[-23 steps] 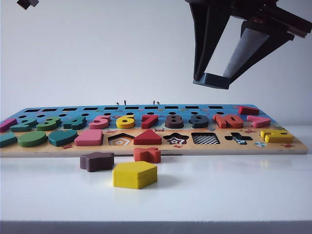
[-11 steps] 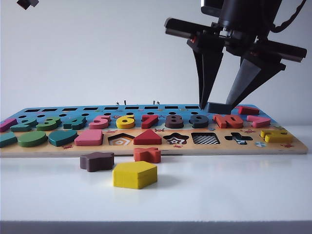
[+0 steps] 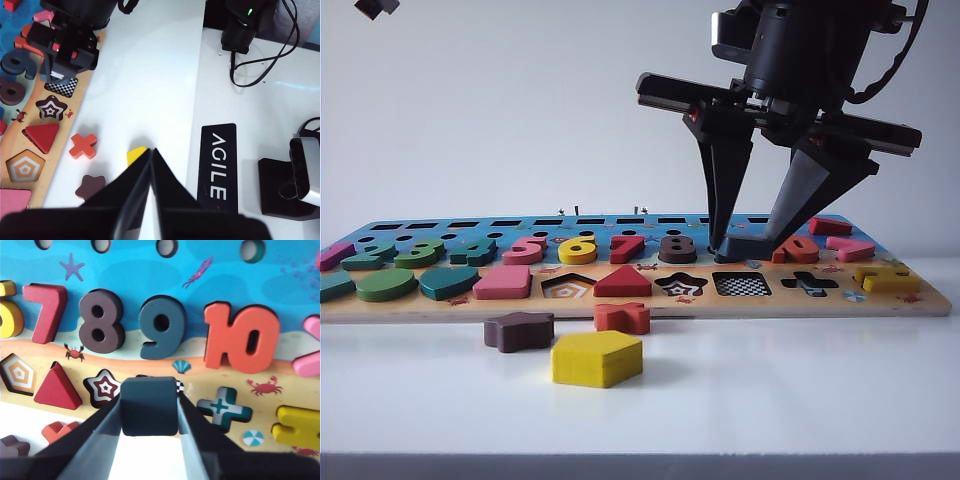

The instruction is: Insert the cube into the slot.

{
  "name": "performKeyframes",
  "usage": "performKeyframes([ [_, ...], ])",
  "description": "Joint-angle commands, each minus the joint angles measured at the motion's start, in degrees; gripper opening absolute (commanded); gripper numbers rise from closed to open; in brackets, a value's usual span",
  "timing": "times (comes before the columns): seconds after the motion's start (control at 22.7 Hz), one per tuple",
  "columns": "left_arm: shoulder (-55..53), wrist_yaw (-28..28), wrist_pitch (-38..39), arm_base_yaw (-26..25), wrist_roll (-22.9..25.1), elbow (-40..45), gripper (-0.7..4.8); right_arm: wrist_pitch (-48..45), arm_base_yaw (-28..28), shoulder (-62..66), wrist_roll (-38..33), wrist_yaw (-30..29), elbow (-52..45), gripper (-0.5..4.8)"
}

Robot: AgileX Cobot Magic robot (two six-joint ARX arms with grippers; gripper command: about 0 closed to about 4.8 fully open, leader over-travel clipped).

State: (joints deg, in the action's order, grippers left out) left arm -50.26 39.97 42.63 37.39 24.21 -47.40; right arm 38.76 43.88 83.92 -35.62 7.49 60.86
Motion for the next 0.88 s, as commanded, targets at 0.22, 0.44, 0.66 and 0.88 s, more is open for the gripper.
performKeyframes([
  [0.22, 0.2, 0.33, -0.76, -0.02, 0.2, -0.22, 0.17, -1.07, 0.0, 1.4, -0.35, 0.02, 0.28, 0.53],
  [0.44, 0.2, 0.33, -0.76, -0.02, 0.2, -0.22, 0.17, -1.4, 0.0, 1.81, -0.35, 0.02, 0.28, 0.54],
  [0.66, 0.2, 0.33, -0.76, -0.02, 0.2, -0.22, 0.17, -1.46, 0.0, 1.81, -0.35, 0.02, 0.28, 0.81],
  [0.88, 0.2, 0.33, -0.79, -0.02, 0.2, -0.22, 0.17, -1.44, 0.0, 1.81, -0.33, 0.04, 0.26, 1.36],
])
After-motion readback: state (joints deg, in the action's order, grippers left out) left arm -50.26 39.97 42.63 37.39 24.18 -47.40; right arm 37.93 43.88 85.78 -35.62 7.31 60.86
